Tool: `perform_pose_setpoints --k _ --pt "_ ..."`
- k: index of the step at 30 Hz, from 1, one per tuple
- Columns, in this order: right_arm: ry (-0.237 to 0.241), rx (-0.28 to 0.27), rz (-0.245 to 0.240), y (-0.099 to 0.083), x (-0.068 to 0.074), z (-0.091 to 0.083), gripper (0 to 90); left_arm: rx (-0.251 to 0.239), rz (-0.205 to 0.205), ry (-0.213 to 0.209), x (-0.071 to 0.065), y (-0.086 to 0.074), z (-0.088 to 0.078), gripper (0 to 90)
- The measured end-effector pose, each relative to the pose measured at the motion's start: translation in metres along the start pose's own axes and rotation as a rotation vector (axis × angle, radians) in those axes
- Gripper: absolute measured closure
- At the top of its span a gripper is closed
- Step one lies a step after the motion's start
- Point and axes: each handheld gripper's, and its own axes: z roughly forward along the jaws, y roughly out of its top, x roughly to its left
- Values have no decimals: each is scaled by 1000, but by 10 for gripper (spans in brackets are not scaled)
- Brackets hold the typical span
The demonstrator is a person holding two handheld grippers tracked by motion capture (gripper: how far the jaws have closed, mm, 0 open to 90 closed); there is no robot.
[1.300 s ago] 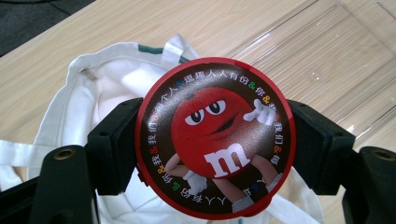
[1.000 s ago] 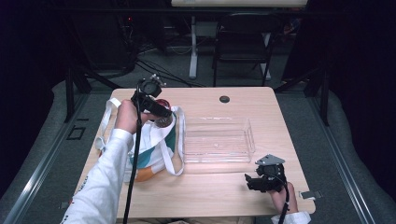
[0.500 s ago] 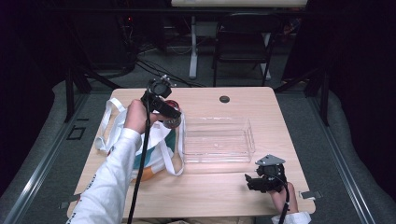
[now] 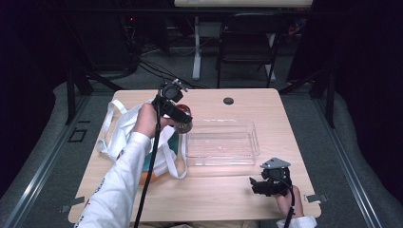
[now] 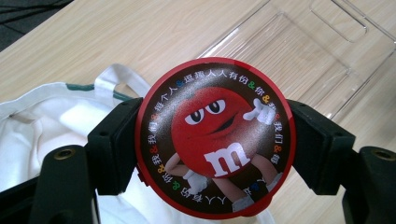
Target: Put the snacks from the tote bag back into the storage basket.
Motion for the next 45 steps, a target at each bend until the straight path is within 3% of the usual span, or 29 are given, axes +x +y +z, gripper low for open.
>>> perform_pose_setpoints --k 16,41,45 --pt "-6 0 5 -1 -1 -1 138 2 28 -37 -14 2 11 262" --pt "-2 1 4 -2 -1 -1 139 21 36 -69 -26 0 33 262" --pt "-4 6 4 -2 -1 -2 139 20 30 -91 -28 0 38 263"
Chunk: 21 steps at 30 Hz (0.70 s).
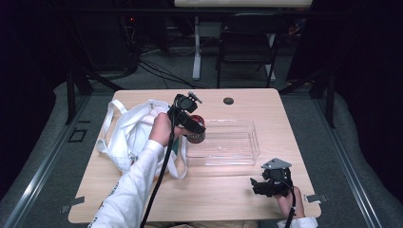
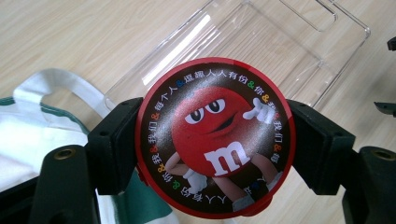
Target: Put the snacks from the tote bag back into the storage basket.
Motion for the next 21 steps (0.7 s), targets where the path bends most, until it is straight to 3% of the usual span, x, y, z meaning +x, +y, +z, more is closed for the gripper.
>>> perform_pose_setpoints --k 21 --pt "-5 4 1 -2 -1 -2 139 22 1 -32 -5 -5 22 262"
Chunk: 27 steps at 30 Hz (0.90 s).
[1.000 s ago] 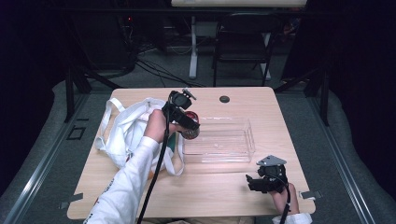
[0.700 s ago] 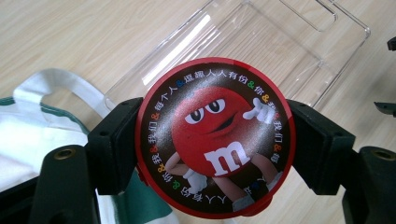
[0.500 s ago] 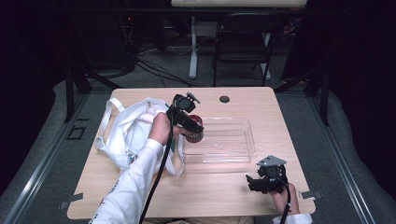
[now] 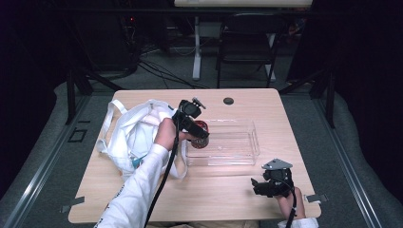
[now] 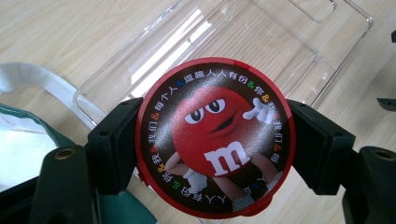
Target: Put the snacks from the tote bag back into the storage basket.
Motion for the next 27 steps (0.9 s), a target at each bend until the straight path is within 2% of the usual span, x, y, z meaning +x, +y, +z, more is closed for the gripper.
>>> perform_pose_setpoints --k 14,27 --pt "0 0 6 -1 0 -1 139 16 -15 -12 1 -7 17 262" --pt "6 -7 9 -1 0 -1 139 46 -23 -6 2 -16 36 262"
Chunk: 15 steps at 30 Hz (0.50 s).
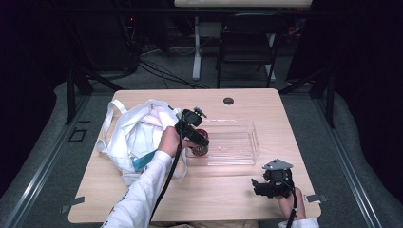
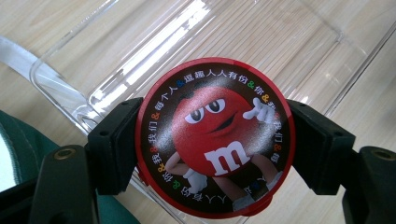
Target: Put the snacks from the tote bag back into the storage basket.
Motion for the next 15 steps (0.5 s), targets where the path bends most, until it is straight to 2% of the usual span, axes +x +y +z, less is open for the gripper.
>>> perform_pose_setpoints --k 7,11,15 --pt "1 2 0 0 0 0 139 13 -7 6 -1 -4 9 263" --pt "0 0 0 0 0 0 139 27 2 10 0 -6 13 262" --pt "-4 2 -1 0 0 0 139 34 -12 19 -1 -8 18 262"
